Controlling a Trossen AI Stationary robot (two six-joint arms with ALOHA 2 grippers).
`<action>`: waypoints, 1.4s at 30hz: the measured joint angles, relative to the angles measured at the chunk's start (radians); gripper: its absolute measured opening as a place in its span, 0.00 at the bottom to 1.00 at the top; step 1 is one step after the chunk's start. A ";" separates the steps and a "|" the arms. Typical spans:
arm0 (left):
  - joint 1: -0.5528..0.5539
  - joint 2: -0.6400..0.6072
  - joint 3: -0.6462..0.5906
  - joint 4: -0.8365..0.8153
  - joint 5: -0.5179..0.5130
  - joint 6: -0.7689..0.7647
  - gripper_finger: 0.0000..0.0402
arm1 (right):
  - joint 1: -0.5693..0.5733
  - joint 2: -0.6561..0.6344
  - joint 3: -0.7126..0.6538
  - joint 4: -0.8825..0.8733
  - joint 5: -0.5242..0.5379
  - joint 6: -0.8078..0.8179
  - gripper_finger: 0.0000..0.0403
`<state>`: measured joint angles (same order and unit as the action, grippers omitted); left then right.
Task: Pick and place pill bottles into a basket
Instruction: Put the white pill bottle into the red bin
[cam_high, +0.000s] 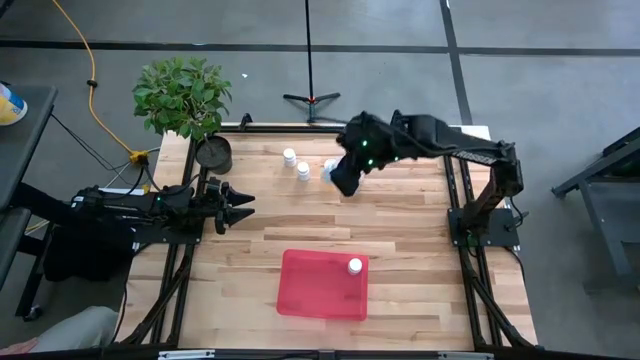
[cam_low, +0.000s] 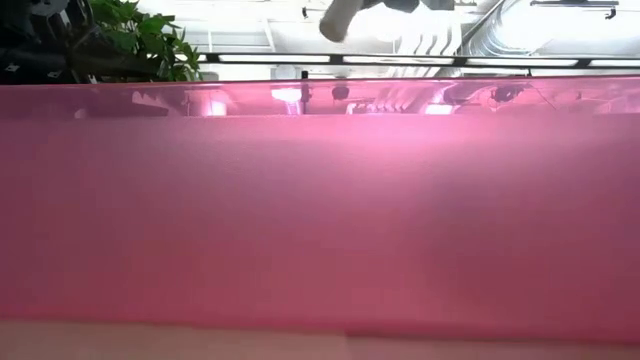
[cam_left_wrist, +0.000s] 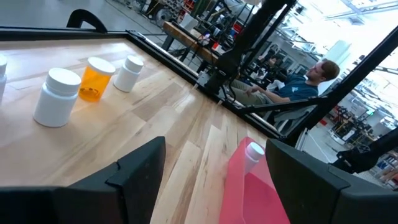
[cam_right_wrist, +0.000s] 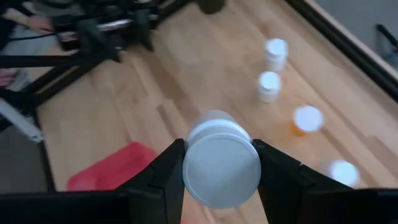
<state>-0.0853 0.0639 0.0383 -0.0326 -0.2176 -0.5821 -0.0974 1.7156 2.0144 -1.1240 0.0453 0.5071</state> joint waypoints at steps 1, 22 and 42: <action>0.000 0.000 0.000 0.000 0.000 0.001 0.77 | 0.020 0.007 0.000 0.013 0.005 0.006 0.37; 0.000 0.000 0.000 0.000 0.000 0.001 0.77 | 0.275 0.224 -0.002 0.052 -0.084 0.152 0.37; 0.000 0.000 0.000 0.000 0.005 -0.004 0.77 | 0.356 0.235 -0.002 -0.089 -0.056 0.163 0.37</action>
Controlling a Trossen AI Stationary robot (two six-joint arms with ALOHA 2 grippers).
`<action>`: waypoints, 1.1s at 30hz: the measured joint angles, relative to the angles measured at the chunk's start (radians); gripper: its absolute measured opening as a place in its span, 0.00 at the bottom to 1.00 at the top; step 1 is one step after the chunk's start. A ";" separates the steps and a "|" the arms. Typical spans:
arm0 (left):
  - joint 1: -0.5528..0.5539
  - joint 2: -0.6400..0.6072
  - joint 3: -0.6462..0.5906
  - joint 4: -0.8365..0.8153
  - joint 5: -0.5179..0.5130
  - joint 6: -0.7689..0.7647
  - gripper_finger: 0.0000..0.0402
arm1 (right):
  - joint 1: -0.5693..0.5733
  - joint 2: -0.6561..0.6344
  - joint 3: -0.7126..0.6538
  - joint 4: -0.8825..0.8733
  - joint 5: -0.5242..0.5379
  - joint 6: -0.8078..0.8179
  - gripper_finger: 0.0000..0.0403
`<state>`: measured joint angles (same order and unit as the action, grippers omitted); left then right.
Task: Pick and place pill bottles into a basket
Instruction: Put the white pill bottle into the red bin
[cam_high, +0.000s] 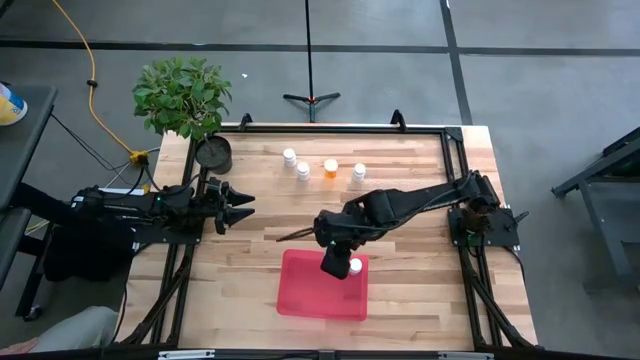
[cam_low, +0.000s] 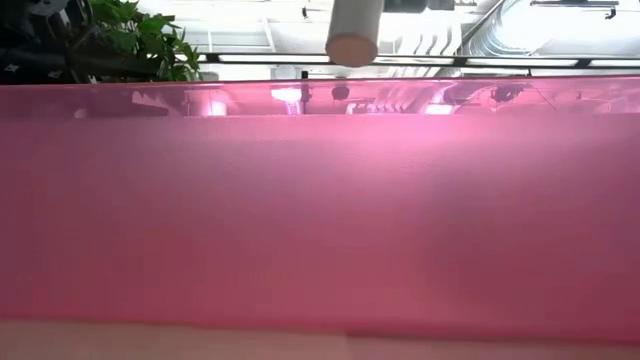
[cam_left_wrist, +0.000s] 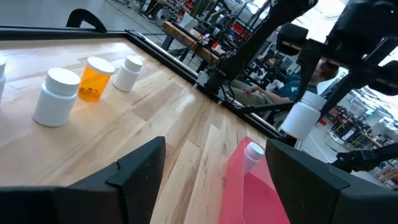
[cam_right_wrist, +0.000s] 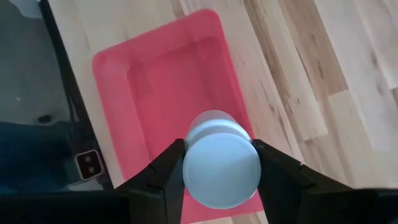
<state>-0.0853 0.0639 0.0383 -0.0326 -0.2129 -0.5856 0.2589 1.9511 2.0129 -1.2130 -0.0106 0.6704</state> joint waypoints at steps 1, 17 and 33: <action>0.000 0.000 0.000 0.000 0.007 -0.005 0.77 | 0.008 0.000 0.000 -0.002 0.010 -0.002 0.37; 0.000 0.000 0.000 0.007 -0.002 -0.077 0.77 | 0.076 0.095 0.001 0.033 0.098 0.003 0.37; 0.000 0.000 0.000 0.005 -0.012 -0.209 0.77 | 0.121 0.227 0.000 0.040 0.005 0.026 0.37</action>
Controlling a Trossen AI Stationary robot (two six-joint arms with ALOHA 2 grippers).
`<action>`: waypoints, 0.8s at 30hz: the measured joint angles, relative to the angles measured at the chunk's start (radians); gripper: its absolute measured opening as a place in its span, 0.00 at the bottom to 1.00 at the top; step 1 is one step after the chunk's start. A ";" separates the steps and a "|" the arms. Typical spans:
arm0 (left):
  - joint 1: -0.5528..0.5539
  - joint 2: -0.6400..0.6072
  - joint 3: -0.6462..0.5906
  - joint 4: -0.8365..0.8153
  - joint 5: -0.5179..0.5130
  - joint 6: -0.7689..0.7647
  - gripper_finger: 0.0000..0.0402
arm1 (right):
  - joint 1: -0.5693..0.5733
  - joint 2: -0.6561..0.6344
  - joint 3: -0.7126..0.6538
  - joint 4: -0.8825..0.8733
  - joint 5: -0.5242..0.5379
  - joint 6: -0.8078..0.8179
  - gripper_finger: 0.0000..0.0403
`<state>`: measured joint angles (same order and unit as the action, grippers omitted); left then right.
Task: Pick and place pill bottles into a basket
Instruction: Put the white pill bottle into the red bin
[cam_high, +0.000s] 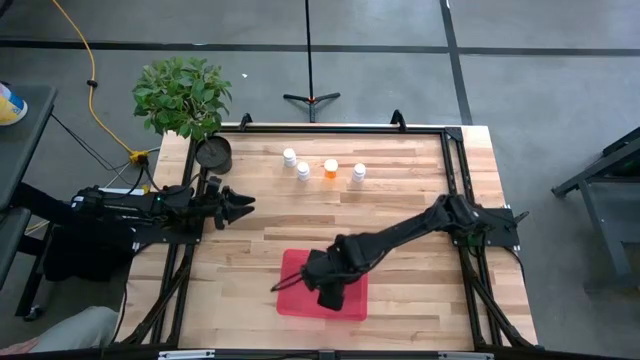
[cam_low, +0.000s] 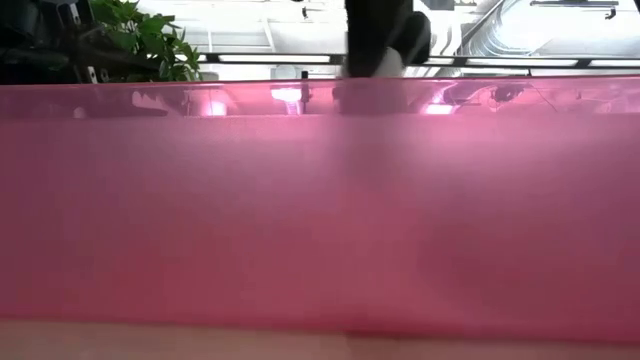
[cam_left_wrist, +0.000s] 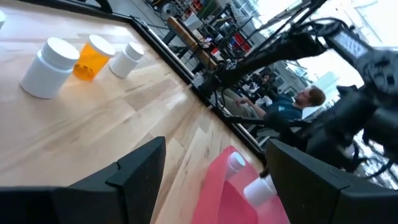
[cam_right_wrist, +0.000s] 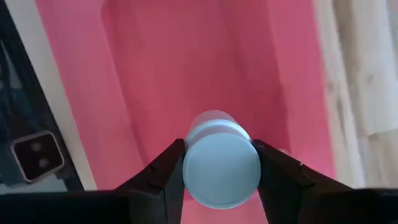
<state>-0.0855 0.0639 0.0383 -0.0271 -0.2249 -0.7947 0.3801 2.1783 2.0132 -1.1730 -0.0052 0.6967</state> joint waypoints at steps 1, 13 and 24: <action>0.000 0.000 0.000 0.000 -0.001 -0.004 0.77 | 0.010 0.003 0.000 -0.008 0.005 0.004 0.37; 0.000 0.000 0.000 -0.004 -0.003 -0.015 0.77 | 0.112 0.016 0.000 -0.087 0.110 0.128 0.37; 0.000 0.000 0.000 -0.004 -0.005 -0.022 0.77 | 0.132 0.039 0.000 -0.102 0.149 0.163 0.37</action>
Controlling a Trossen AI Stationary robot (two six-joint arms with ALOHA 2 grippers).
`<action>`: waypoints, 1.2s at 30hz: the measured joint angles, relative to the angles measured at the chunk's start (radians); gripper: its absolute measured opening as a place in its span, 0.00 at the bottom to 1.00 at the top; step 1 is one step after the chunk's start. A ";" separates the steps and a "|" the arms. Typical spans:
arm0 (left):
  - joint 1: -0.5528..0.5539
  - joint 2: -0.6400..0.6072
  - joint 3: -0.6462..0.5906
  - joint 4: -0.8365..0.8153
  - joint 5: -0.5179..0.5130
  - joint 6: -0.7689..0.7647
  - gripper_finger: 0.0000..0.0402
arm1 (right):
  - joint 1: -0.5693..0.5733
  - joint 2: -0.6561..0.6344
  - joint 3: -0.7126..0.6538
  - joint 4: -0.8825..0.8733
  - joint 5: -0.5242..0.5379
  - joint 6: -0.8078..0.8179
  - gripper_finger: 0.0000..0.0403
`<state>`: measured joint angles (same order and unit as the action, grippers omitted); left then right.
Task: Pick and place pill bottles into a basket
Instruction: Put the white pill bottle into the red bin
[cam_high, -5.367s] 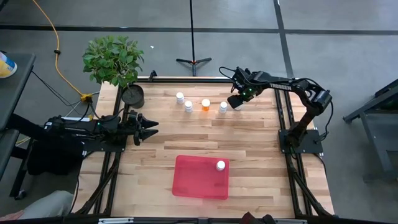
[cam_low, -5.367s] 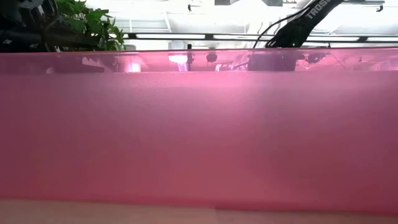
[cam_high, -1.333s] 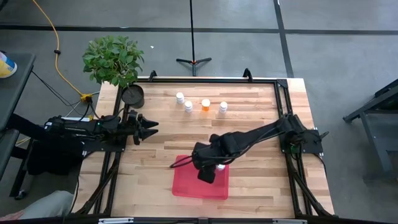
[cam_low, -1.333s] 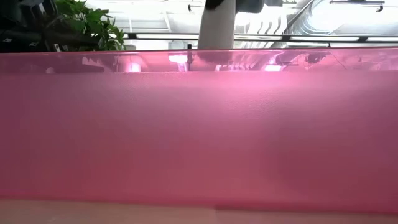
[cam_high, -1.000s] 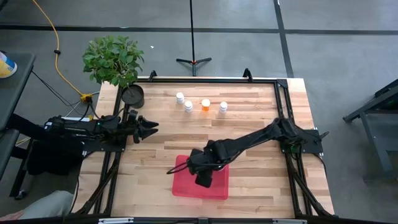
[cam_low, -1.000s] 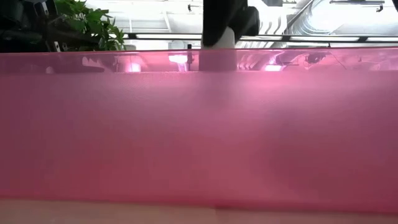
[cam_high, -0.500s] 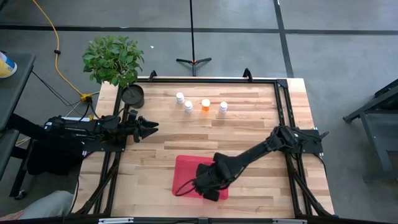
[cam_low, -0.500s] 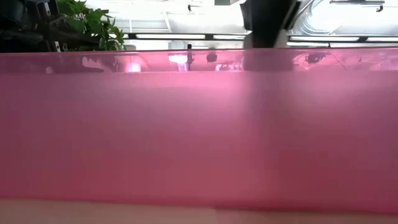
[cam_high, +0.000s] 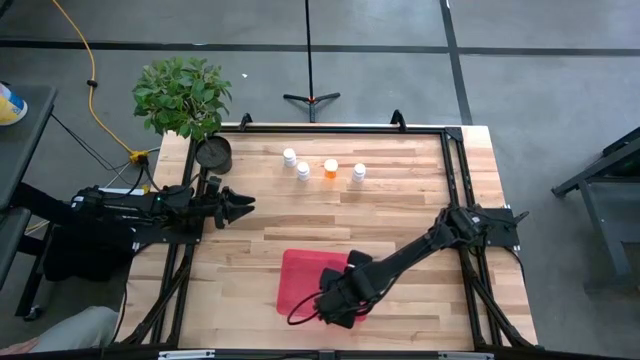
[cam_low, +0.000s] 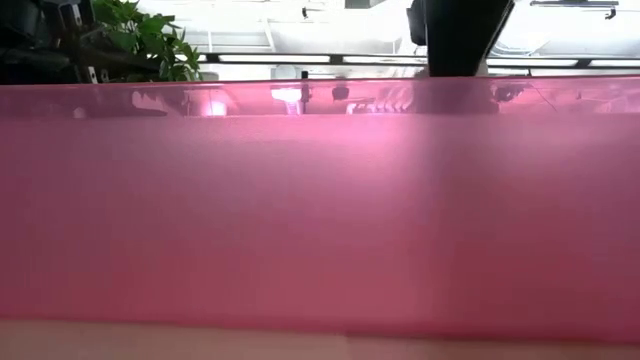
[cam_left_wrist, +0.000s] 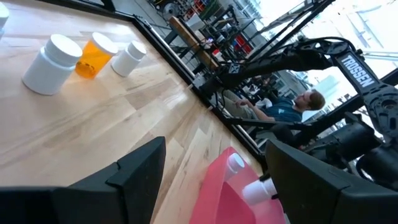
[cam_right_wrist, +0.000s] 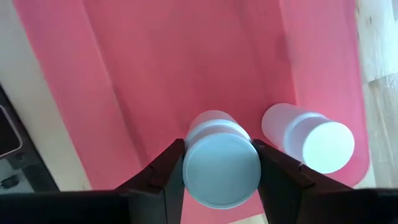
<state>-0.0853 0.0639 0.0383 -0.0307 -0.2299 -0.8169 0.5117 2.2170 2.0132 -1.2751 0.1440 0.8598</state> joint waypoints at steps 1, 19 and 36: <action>0.000 0.000 0.000 0.000 0.004 0.000 0.77 | 0.000 0.007 0.000 0.000 0.000 0.008 0.37; 0.000 0.000 0.000 -0.002 0.033 -0.004 0.77 | 0.015 0.021 -0.091 0.024 -0.050 0.162 0.39; 0.000 0.000 0.000 -0.003 0.032 -0.011 0.77 | 0.019 0.021 -0.145 0.117 -0.038 0.146 0.50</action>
<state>-0.0854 0.0639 0.0383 -0.0334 -0.1978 -0.8282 0.5312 2.2376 1.8678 -1.1580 0.1057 1.0054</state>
